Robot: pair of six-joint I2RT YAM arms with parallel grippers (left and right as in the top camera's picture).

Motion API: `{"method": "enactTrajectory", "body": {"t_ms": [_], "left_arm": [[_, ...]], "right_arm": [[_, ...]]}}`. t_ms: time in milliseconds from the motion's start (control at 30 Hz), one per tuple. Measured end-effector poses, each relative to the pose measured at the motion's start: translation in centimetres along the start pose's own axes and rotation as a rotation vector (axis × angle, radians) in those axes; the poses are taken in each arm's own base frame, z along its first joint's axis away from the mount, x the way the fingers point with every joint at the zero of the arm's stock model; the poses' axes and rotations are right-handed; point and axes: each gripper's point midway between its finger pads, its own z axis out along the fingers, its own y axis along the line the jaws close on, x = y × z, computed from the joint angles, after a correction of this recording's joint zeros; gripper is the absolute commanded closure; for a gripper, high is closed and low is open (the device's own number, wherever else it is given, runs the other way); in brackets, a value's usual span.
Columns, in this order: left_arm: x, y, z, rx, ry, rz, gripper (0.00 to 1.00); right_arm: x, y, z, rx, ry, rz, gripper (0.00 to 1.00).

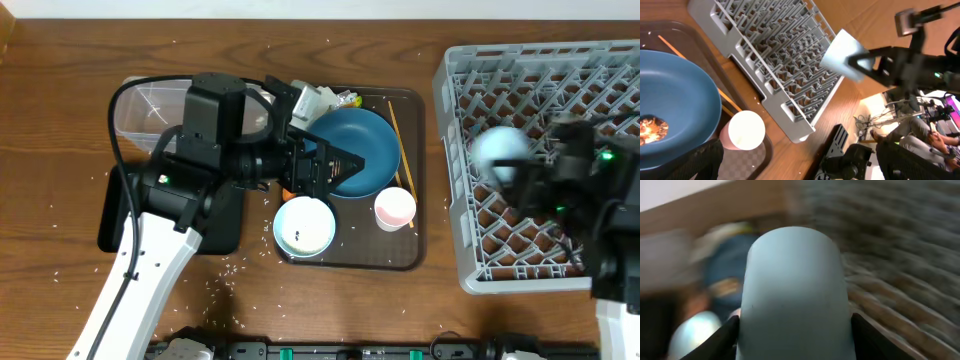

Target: Sort waste into correct bins and load items into the dishwasher rack

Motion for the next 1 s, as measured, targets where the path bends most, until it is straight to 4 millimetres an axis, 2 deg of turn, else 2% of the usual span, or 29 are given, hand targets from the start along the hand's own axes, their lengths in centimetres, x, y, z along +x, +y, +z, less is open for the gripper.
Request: {"method": "enactTrajectory", "body": {"t_ms": [133,267,400,567,733,933,1000], "left_arm": [[0.3,0.1,0.0,-0.003,0.011,-0.014,0.02],[1.0,0.2,0.0,-0.009,0.034,-0.041,0.02],[1.4,0.3,0.0,-0.013,0.047,-0.056,0.01],[1.6,0.4,0.0,-0.015,0.056,-0.066,0.01],[1.7,0.4,0.0,-0.017,0.060,-0.071,0.01],[1.8,0.4,0.0,-0.017,0.060,-0.072,0.01],[1.7,0.4,0.0,-0.017,0.060,-0.072,0.01]], "right_arm": [[-1.2,-7.6,-0.6,0.302,-0.063,0.217,0.53],[-1.7,-13.7,-1.2,0.492,-0.107,0.415,0.52],[-1.3,-17.8,-1.0,0.559,-0.106,0.579,0.51],[-0.4,-22.5,0.3,0.596,-0.084,0.778,0.48],[-1.0,-25.4,2.6,0.502,-0.106,0.899,0.49],[0.3,-26.4,5.8,0.405,-0.020,1.012,0.48],[0.8,-26.3,7.0,0.375,0.018,1.039,0.35]]}}
